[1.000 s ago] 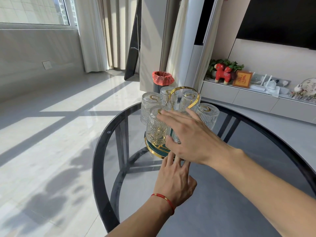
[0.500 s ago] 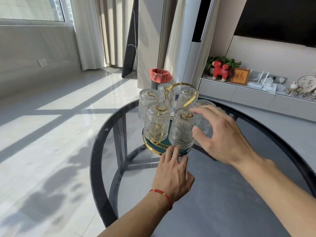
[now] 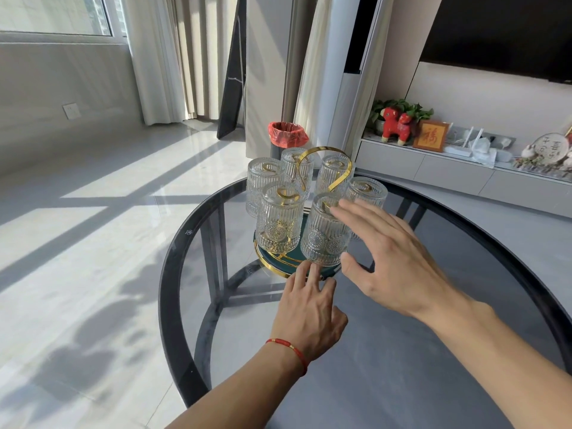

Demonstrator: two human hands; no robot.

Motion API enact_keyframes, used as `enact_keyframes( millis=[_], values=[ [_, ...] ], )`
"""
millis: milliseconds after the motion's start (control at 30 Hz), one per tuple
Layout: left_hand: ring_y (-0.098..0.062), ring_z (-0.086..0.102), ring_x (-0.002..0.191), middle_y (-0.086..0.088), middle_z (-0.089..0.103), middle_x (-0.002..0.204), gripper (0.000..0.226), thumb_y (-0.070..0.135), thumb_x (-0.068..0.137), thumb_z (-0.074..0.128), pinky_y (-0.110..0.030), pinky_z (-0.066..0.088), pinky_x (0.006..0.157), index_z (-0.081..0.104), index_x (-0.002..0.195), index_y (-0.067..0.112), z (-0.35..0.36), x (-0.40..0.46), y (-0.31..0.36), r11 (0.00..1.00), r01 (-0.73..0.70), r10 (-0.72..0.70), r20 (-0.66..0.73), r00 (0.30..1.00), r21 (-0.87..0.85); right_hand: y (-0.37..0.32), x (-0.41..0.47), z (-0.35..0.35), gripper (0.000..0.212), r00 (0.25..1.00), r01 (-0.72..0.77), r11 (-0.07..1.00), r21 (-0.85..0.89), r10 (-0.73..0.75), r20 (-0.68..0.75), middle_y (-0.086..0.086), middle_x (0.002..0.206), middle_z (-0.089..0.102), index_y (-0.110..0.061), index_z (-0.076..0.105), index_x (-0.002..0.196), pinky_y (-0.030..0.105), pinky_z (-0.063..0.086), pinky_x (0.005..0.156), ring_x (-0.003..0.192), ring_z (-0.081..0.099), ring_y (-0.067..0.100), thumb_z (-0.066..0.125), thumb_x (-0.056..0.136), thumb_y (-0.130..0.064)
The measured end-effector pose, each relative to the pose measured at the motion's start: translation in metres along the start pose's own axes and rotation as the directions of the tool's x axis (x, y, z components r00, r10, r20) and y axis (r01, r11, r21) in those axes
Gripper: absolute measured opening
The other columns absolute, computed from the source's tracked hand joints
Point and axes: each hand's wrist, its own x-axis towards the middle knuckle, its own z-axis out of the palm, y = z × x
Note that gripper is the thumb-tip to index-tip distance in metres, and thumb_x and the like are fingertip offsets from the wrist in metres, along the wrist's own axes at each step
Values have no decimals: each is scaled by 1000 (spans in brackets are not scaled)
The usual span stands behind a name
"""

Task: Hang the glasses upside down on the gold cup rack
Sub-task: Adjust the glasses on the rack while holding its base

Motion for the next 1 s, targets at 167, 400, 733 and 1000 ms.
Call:
enact_keyframes(
  millis=[167,400,733,1000],
  values=[
    [-36,32,135,-12,46,135,39,38,86,48,-46,37,113,58,113,13,0,0,-1,1000,5,-5,-6,1000,-2,5,-8,-1,66,1000,-2,1000,-7,2,-8,-9,166,38,-29,41,157,30,19,123,155,27,10,49,93,-42],
    [-36,32,137,-13,45,137,39,38,86,47,-46,35,114,58,113,13,2,0,-1,1000,4,-4,5,1000,-8,6,-10,-3,63,1000,-6,1000,1,6,-15,-8,163,42,-27,45,156,27,19,121,153,33,13,53,94,-37],
    [-36,30,139,-13,43,141,39,38,86,47,-47,34,115,57,114,13,1,-1,-2,1000,1,-1,13,1000,9,5,-13,-7,65,999,39,999,-32,-39,-9,-4,166,38,-20,41,158,28,20,123,152,35,13,54,94,-31],
    [-38,38,134,-18,49,137,33,27,81,49,-48,41,109,65,102,7,5,-4,-8,994,-68,63,-63,996,-88,-2,-55,-21,62,996,28,998,64,-22,-82,-6,165,38,-19,46,153,20,21,122,148,41,12,59,93,-22]
  ],
)
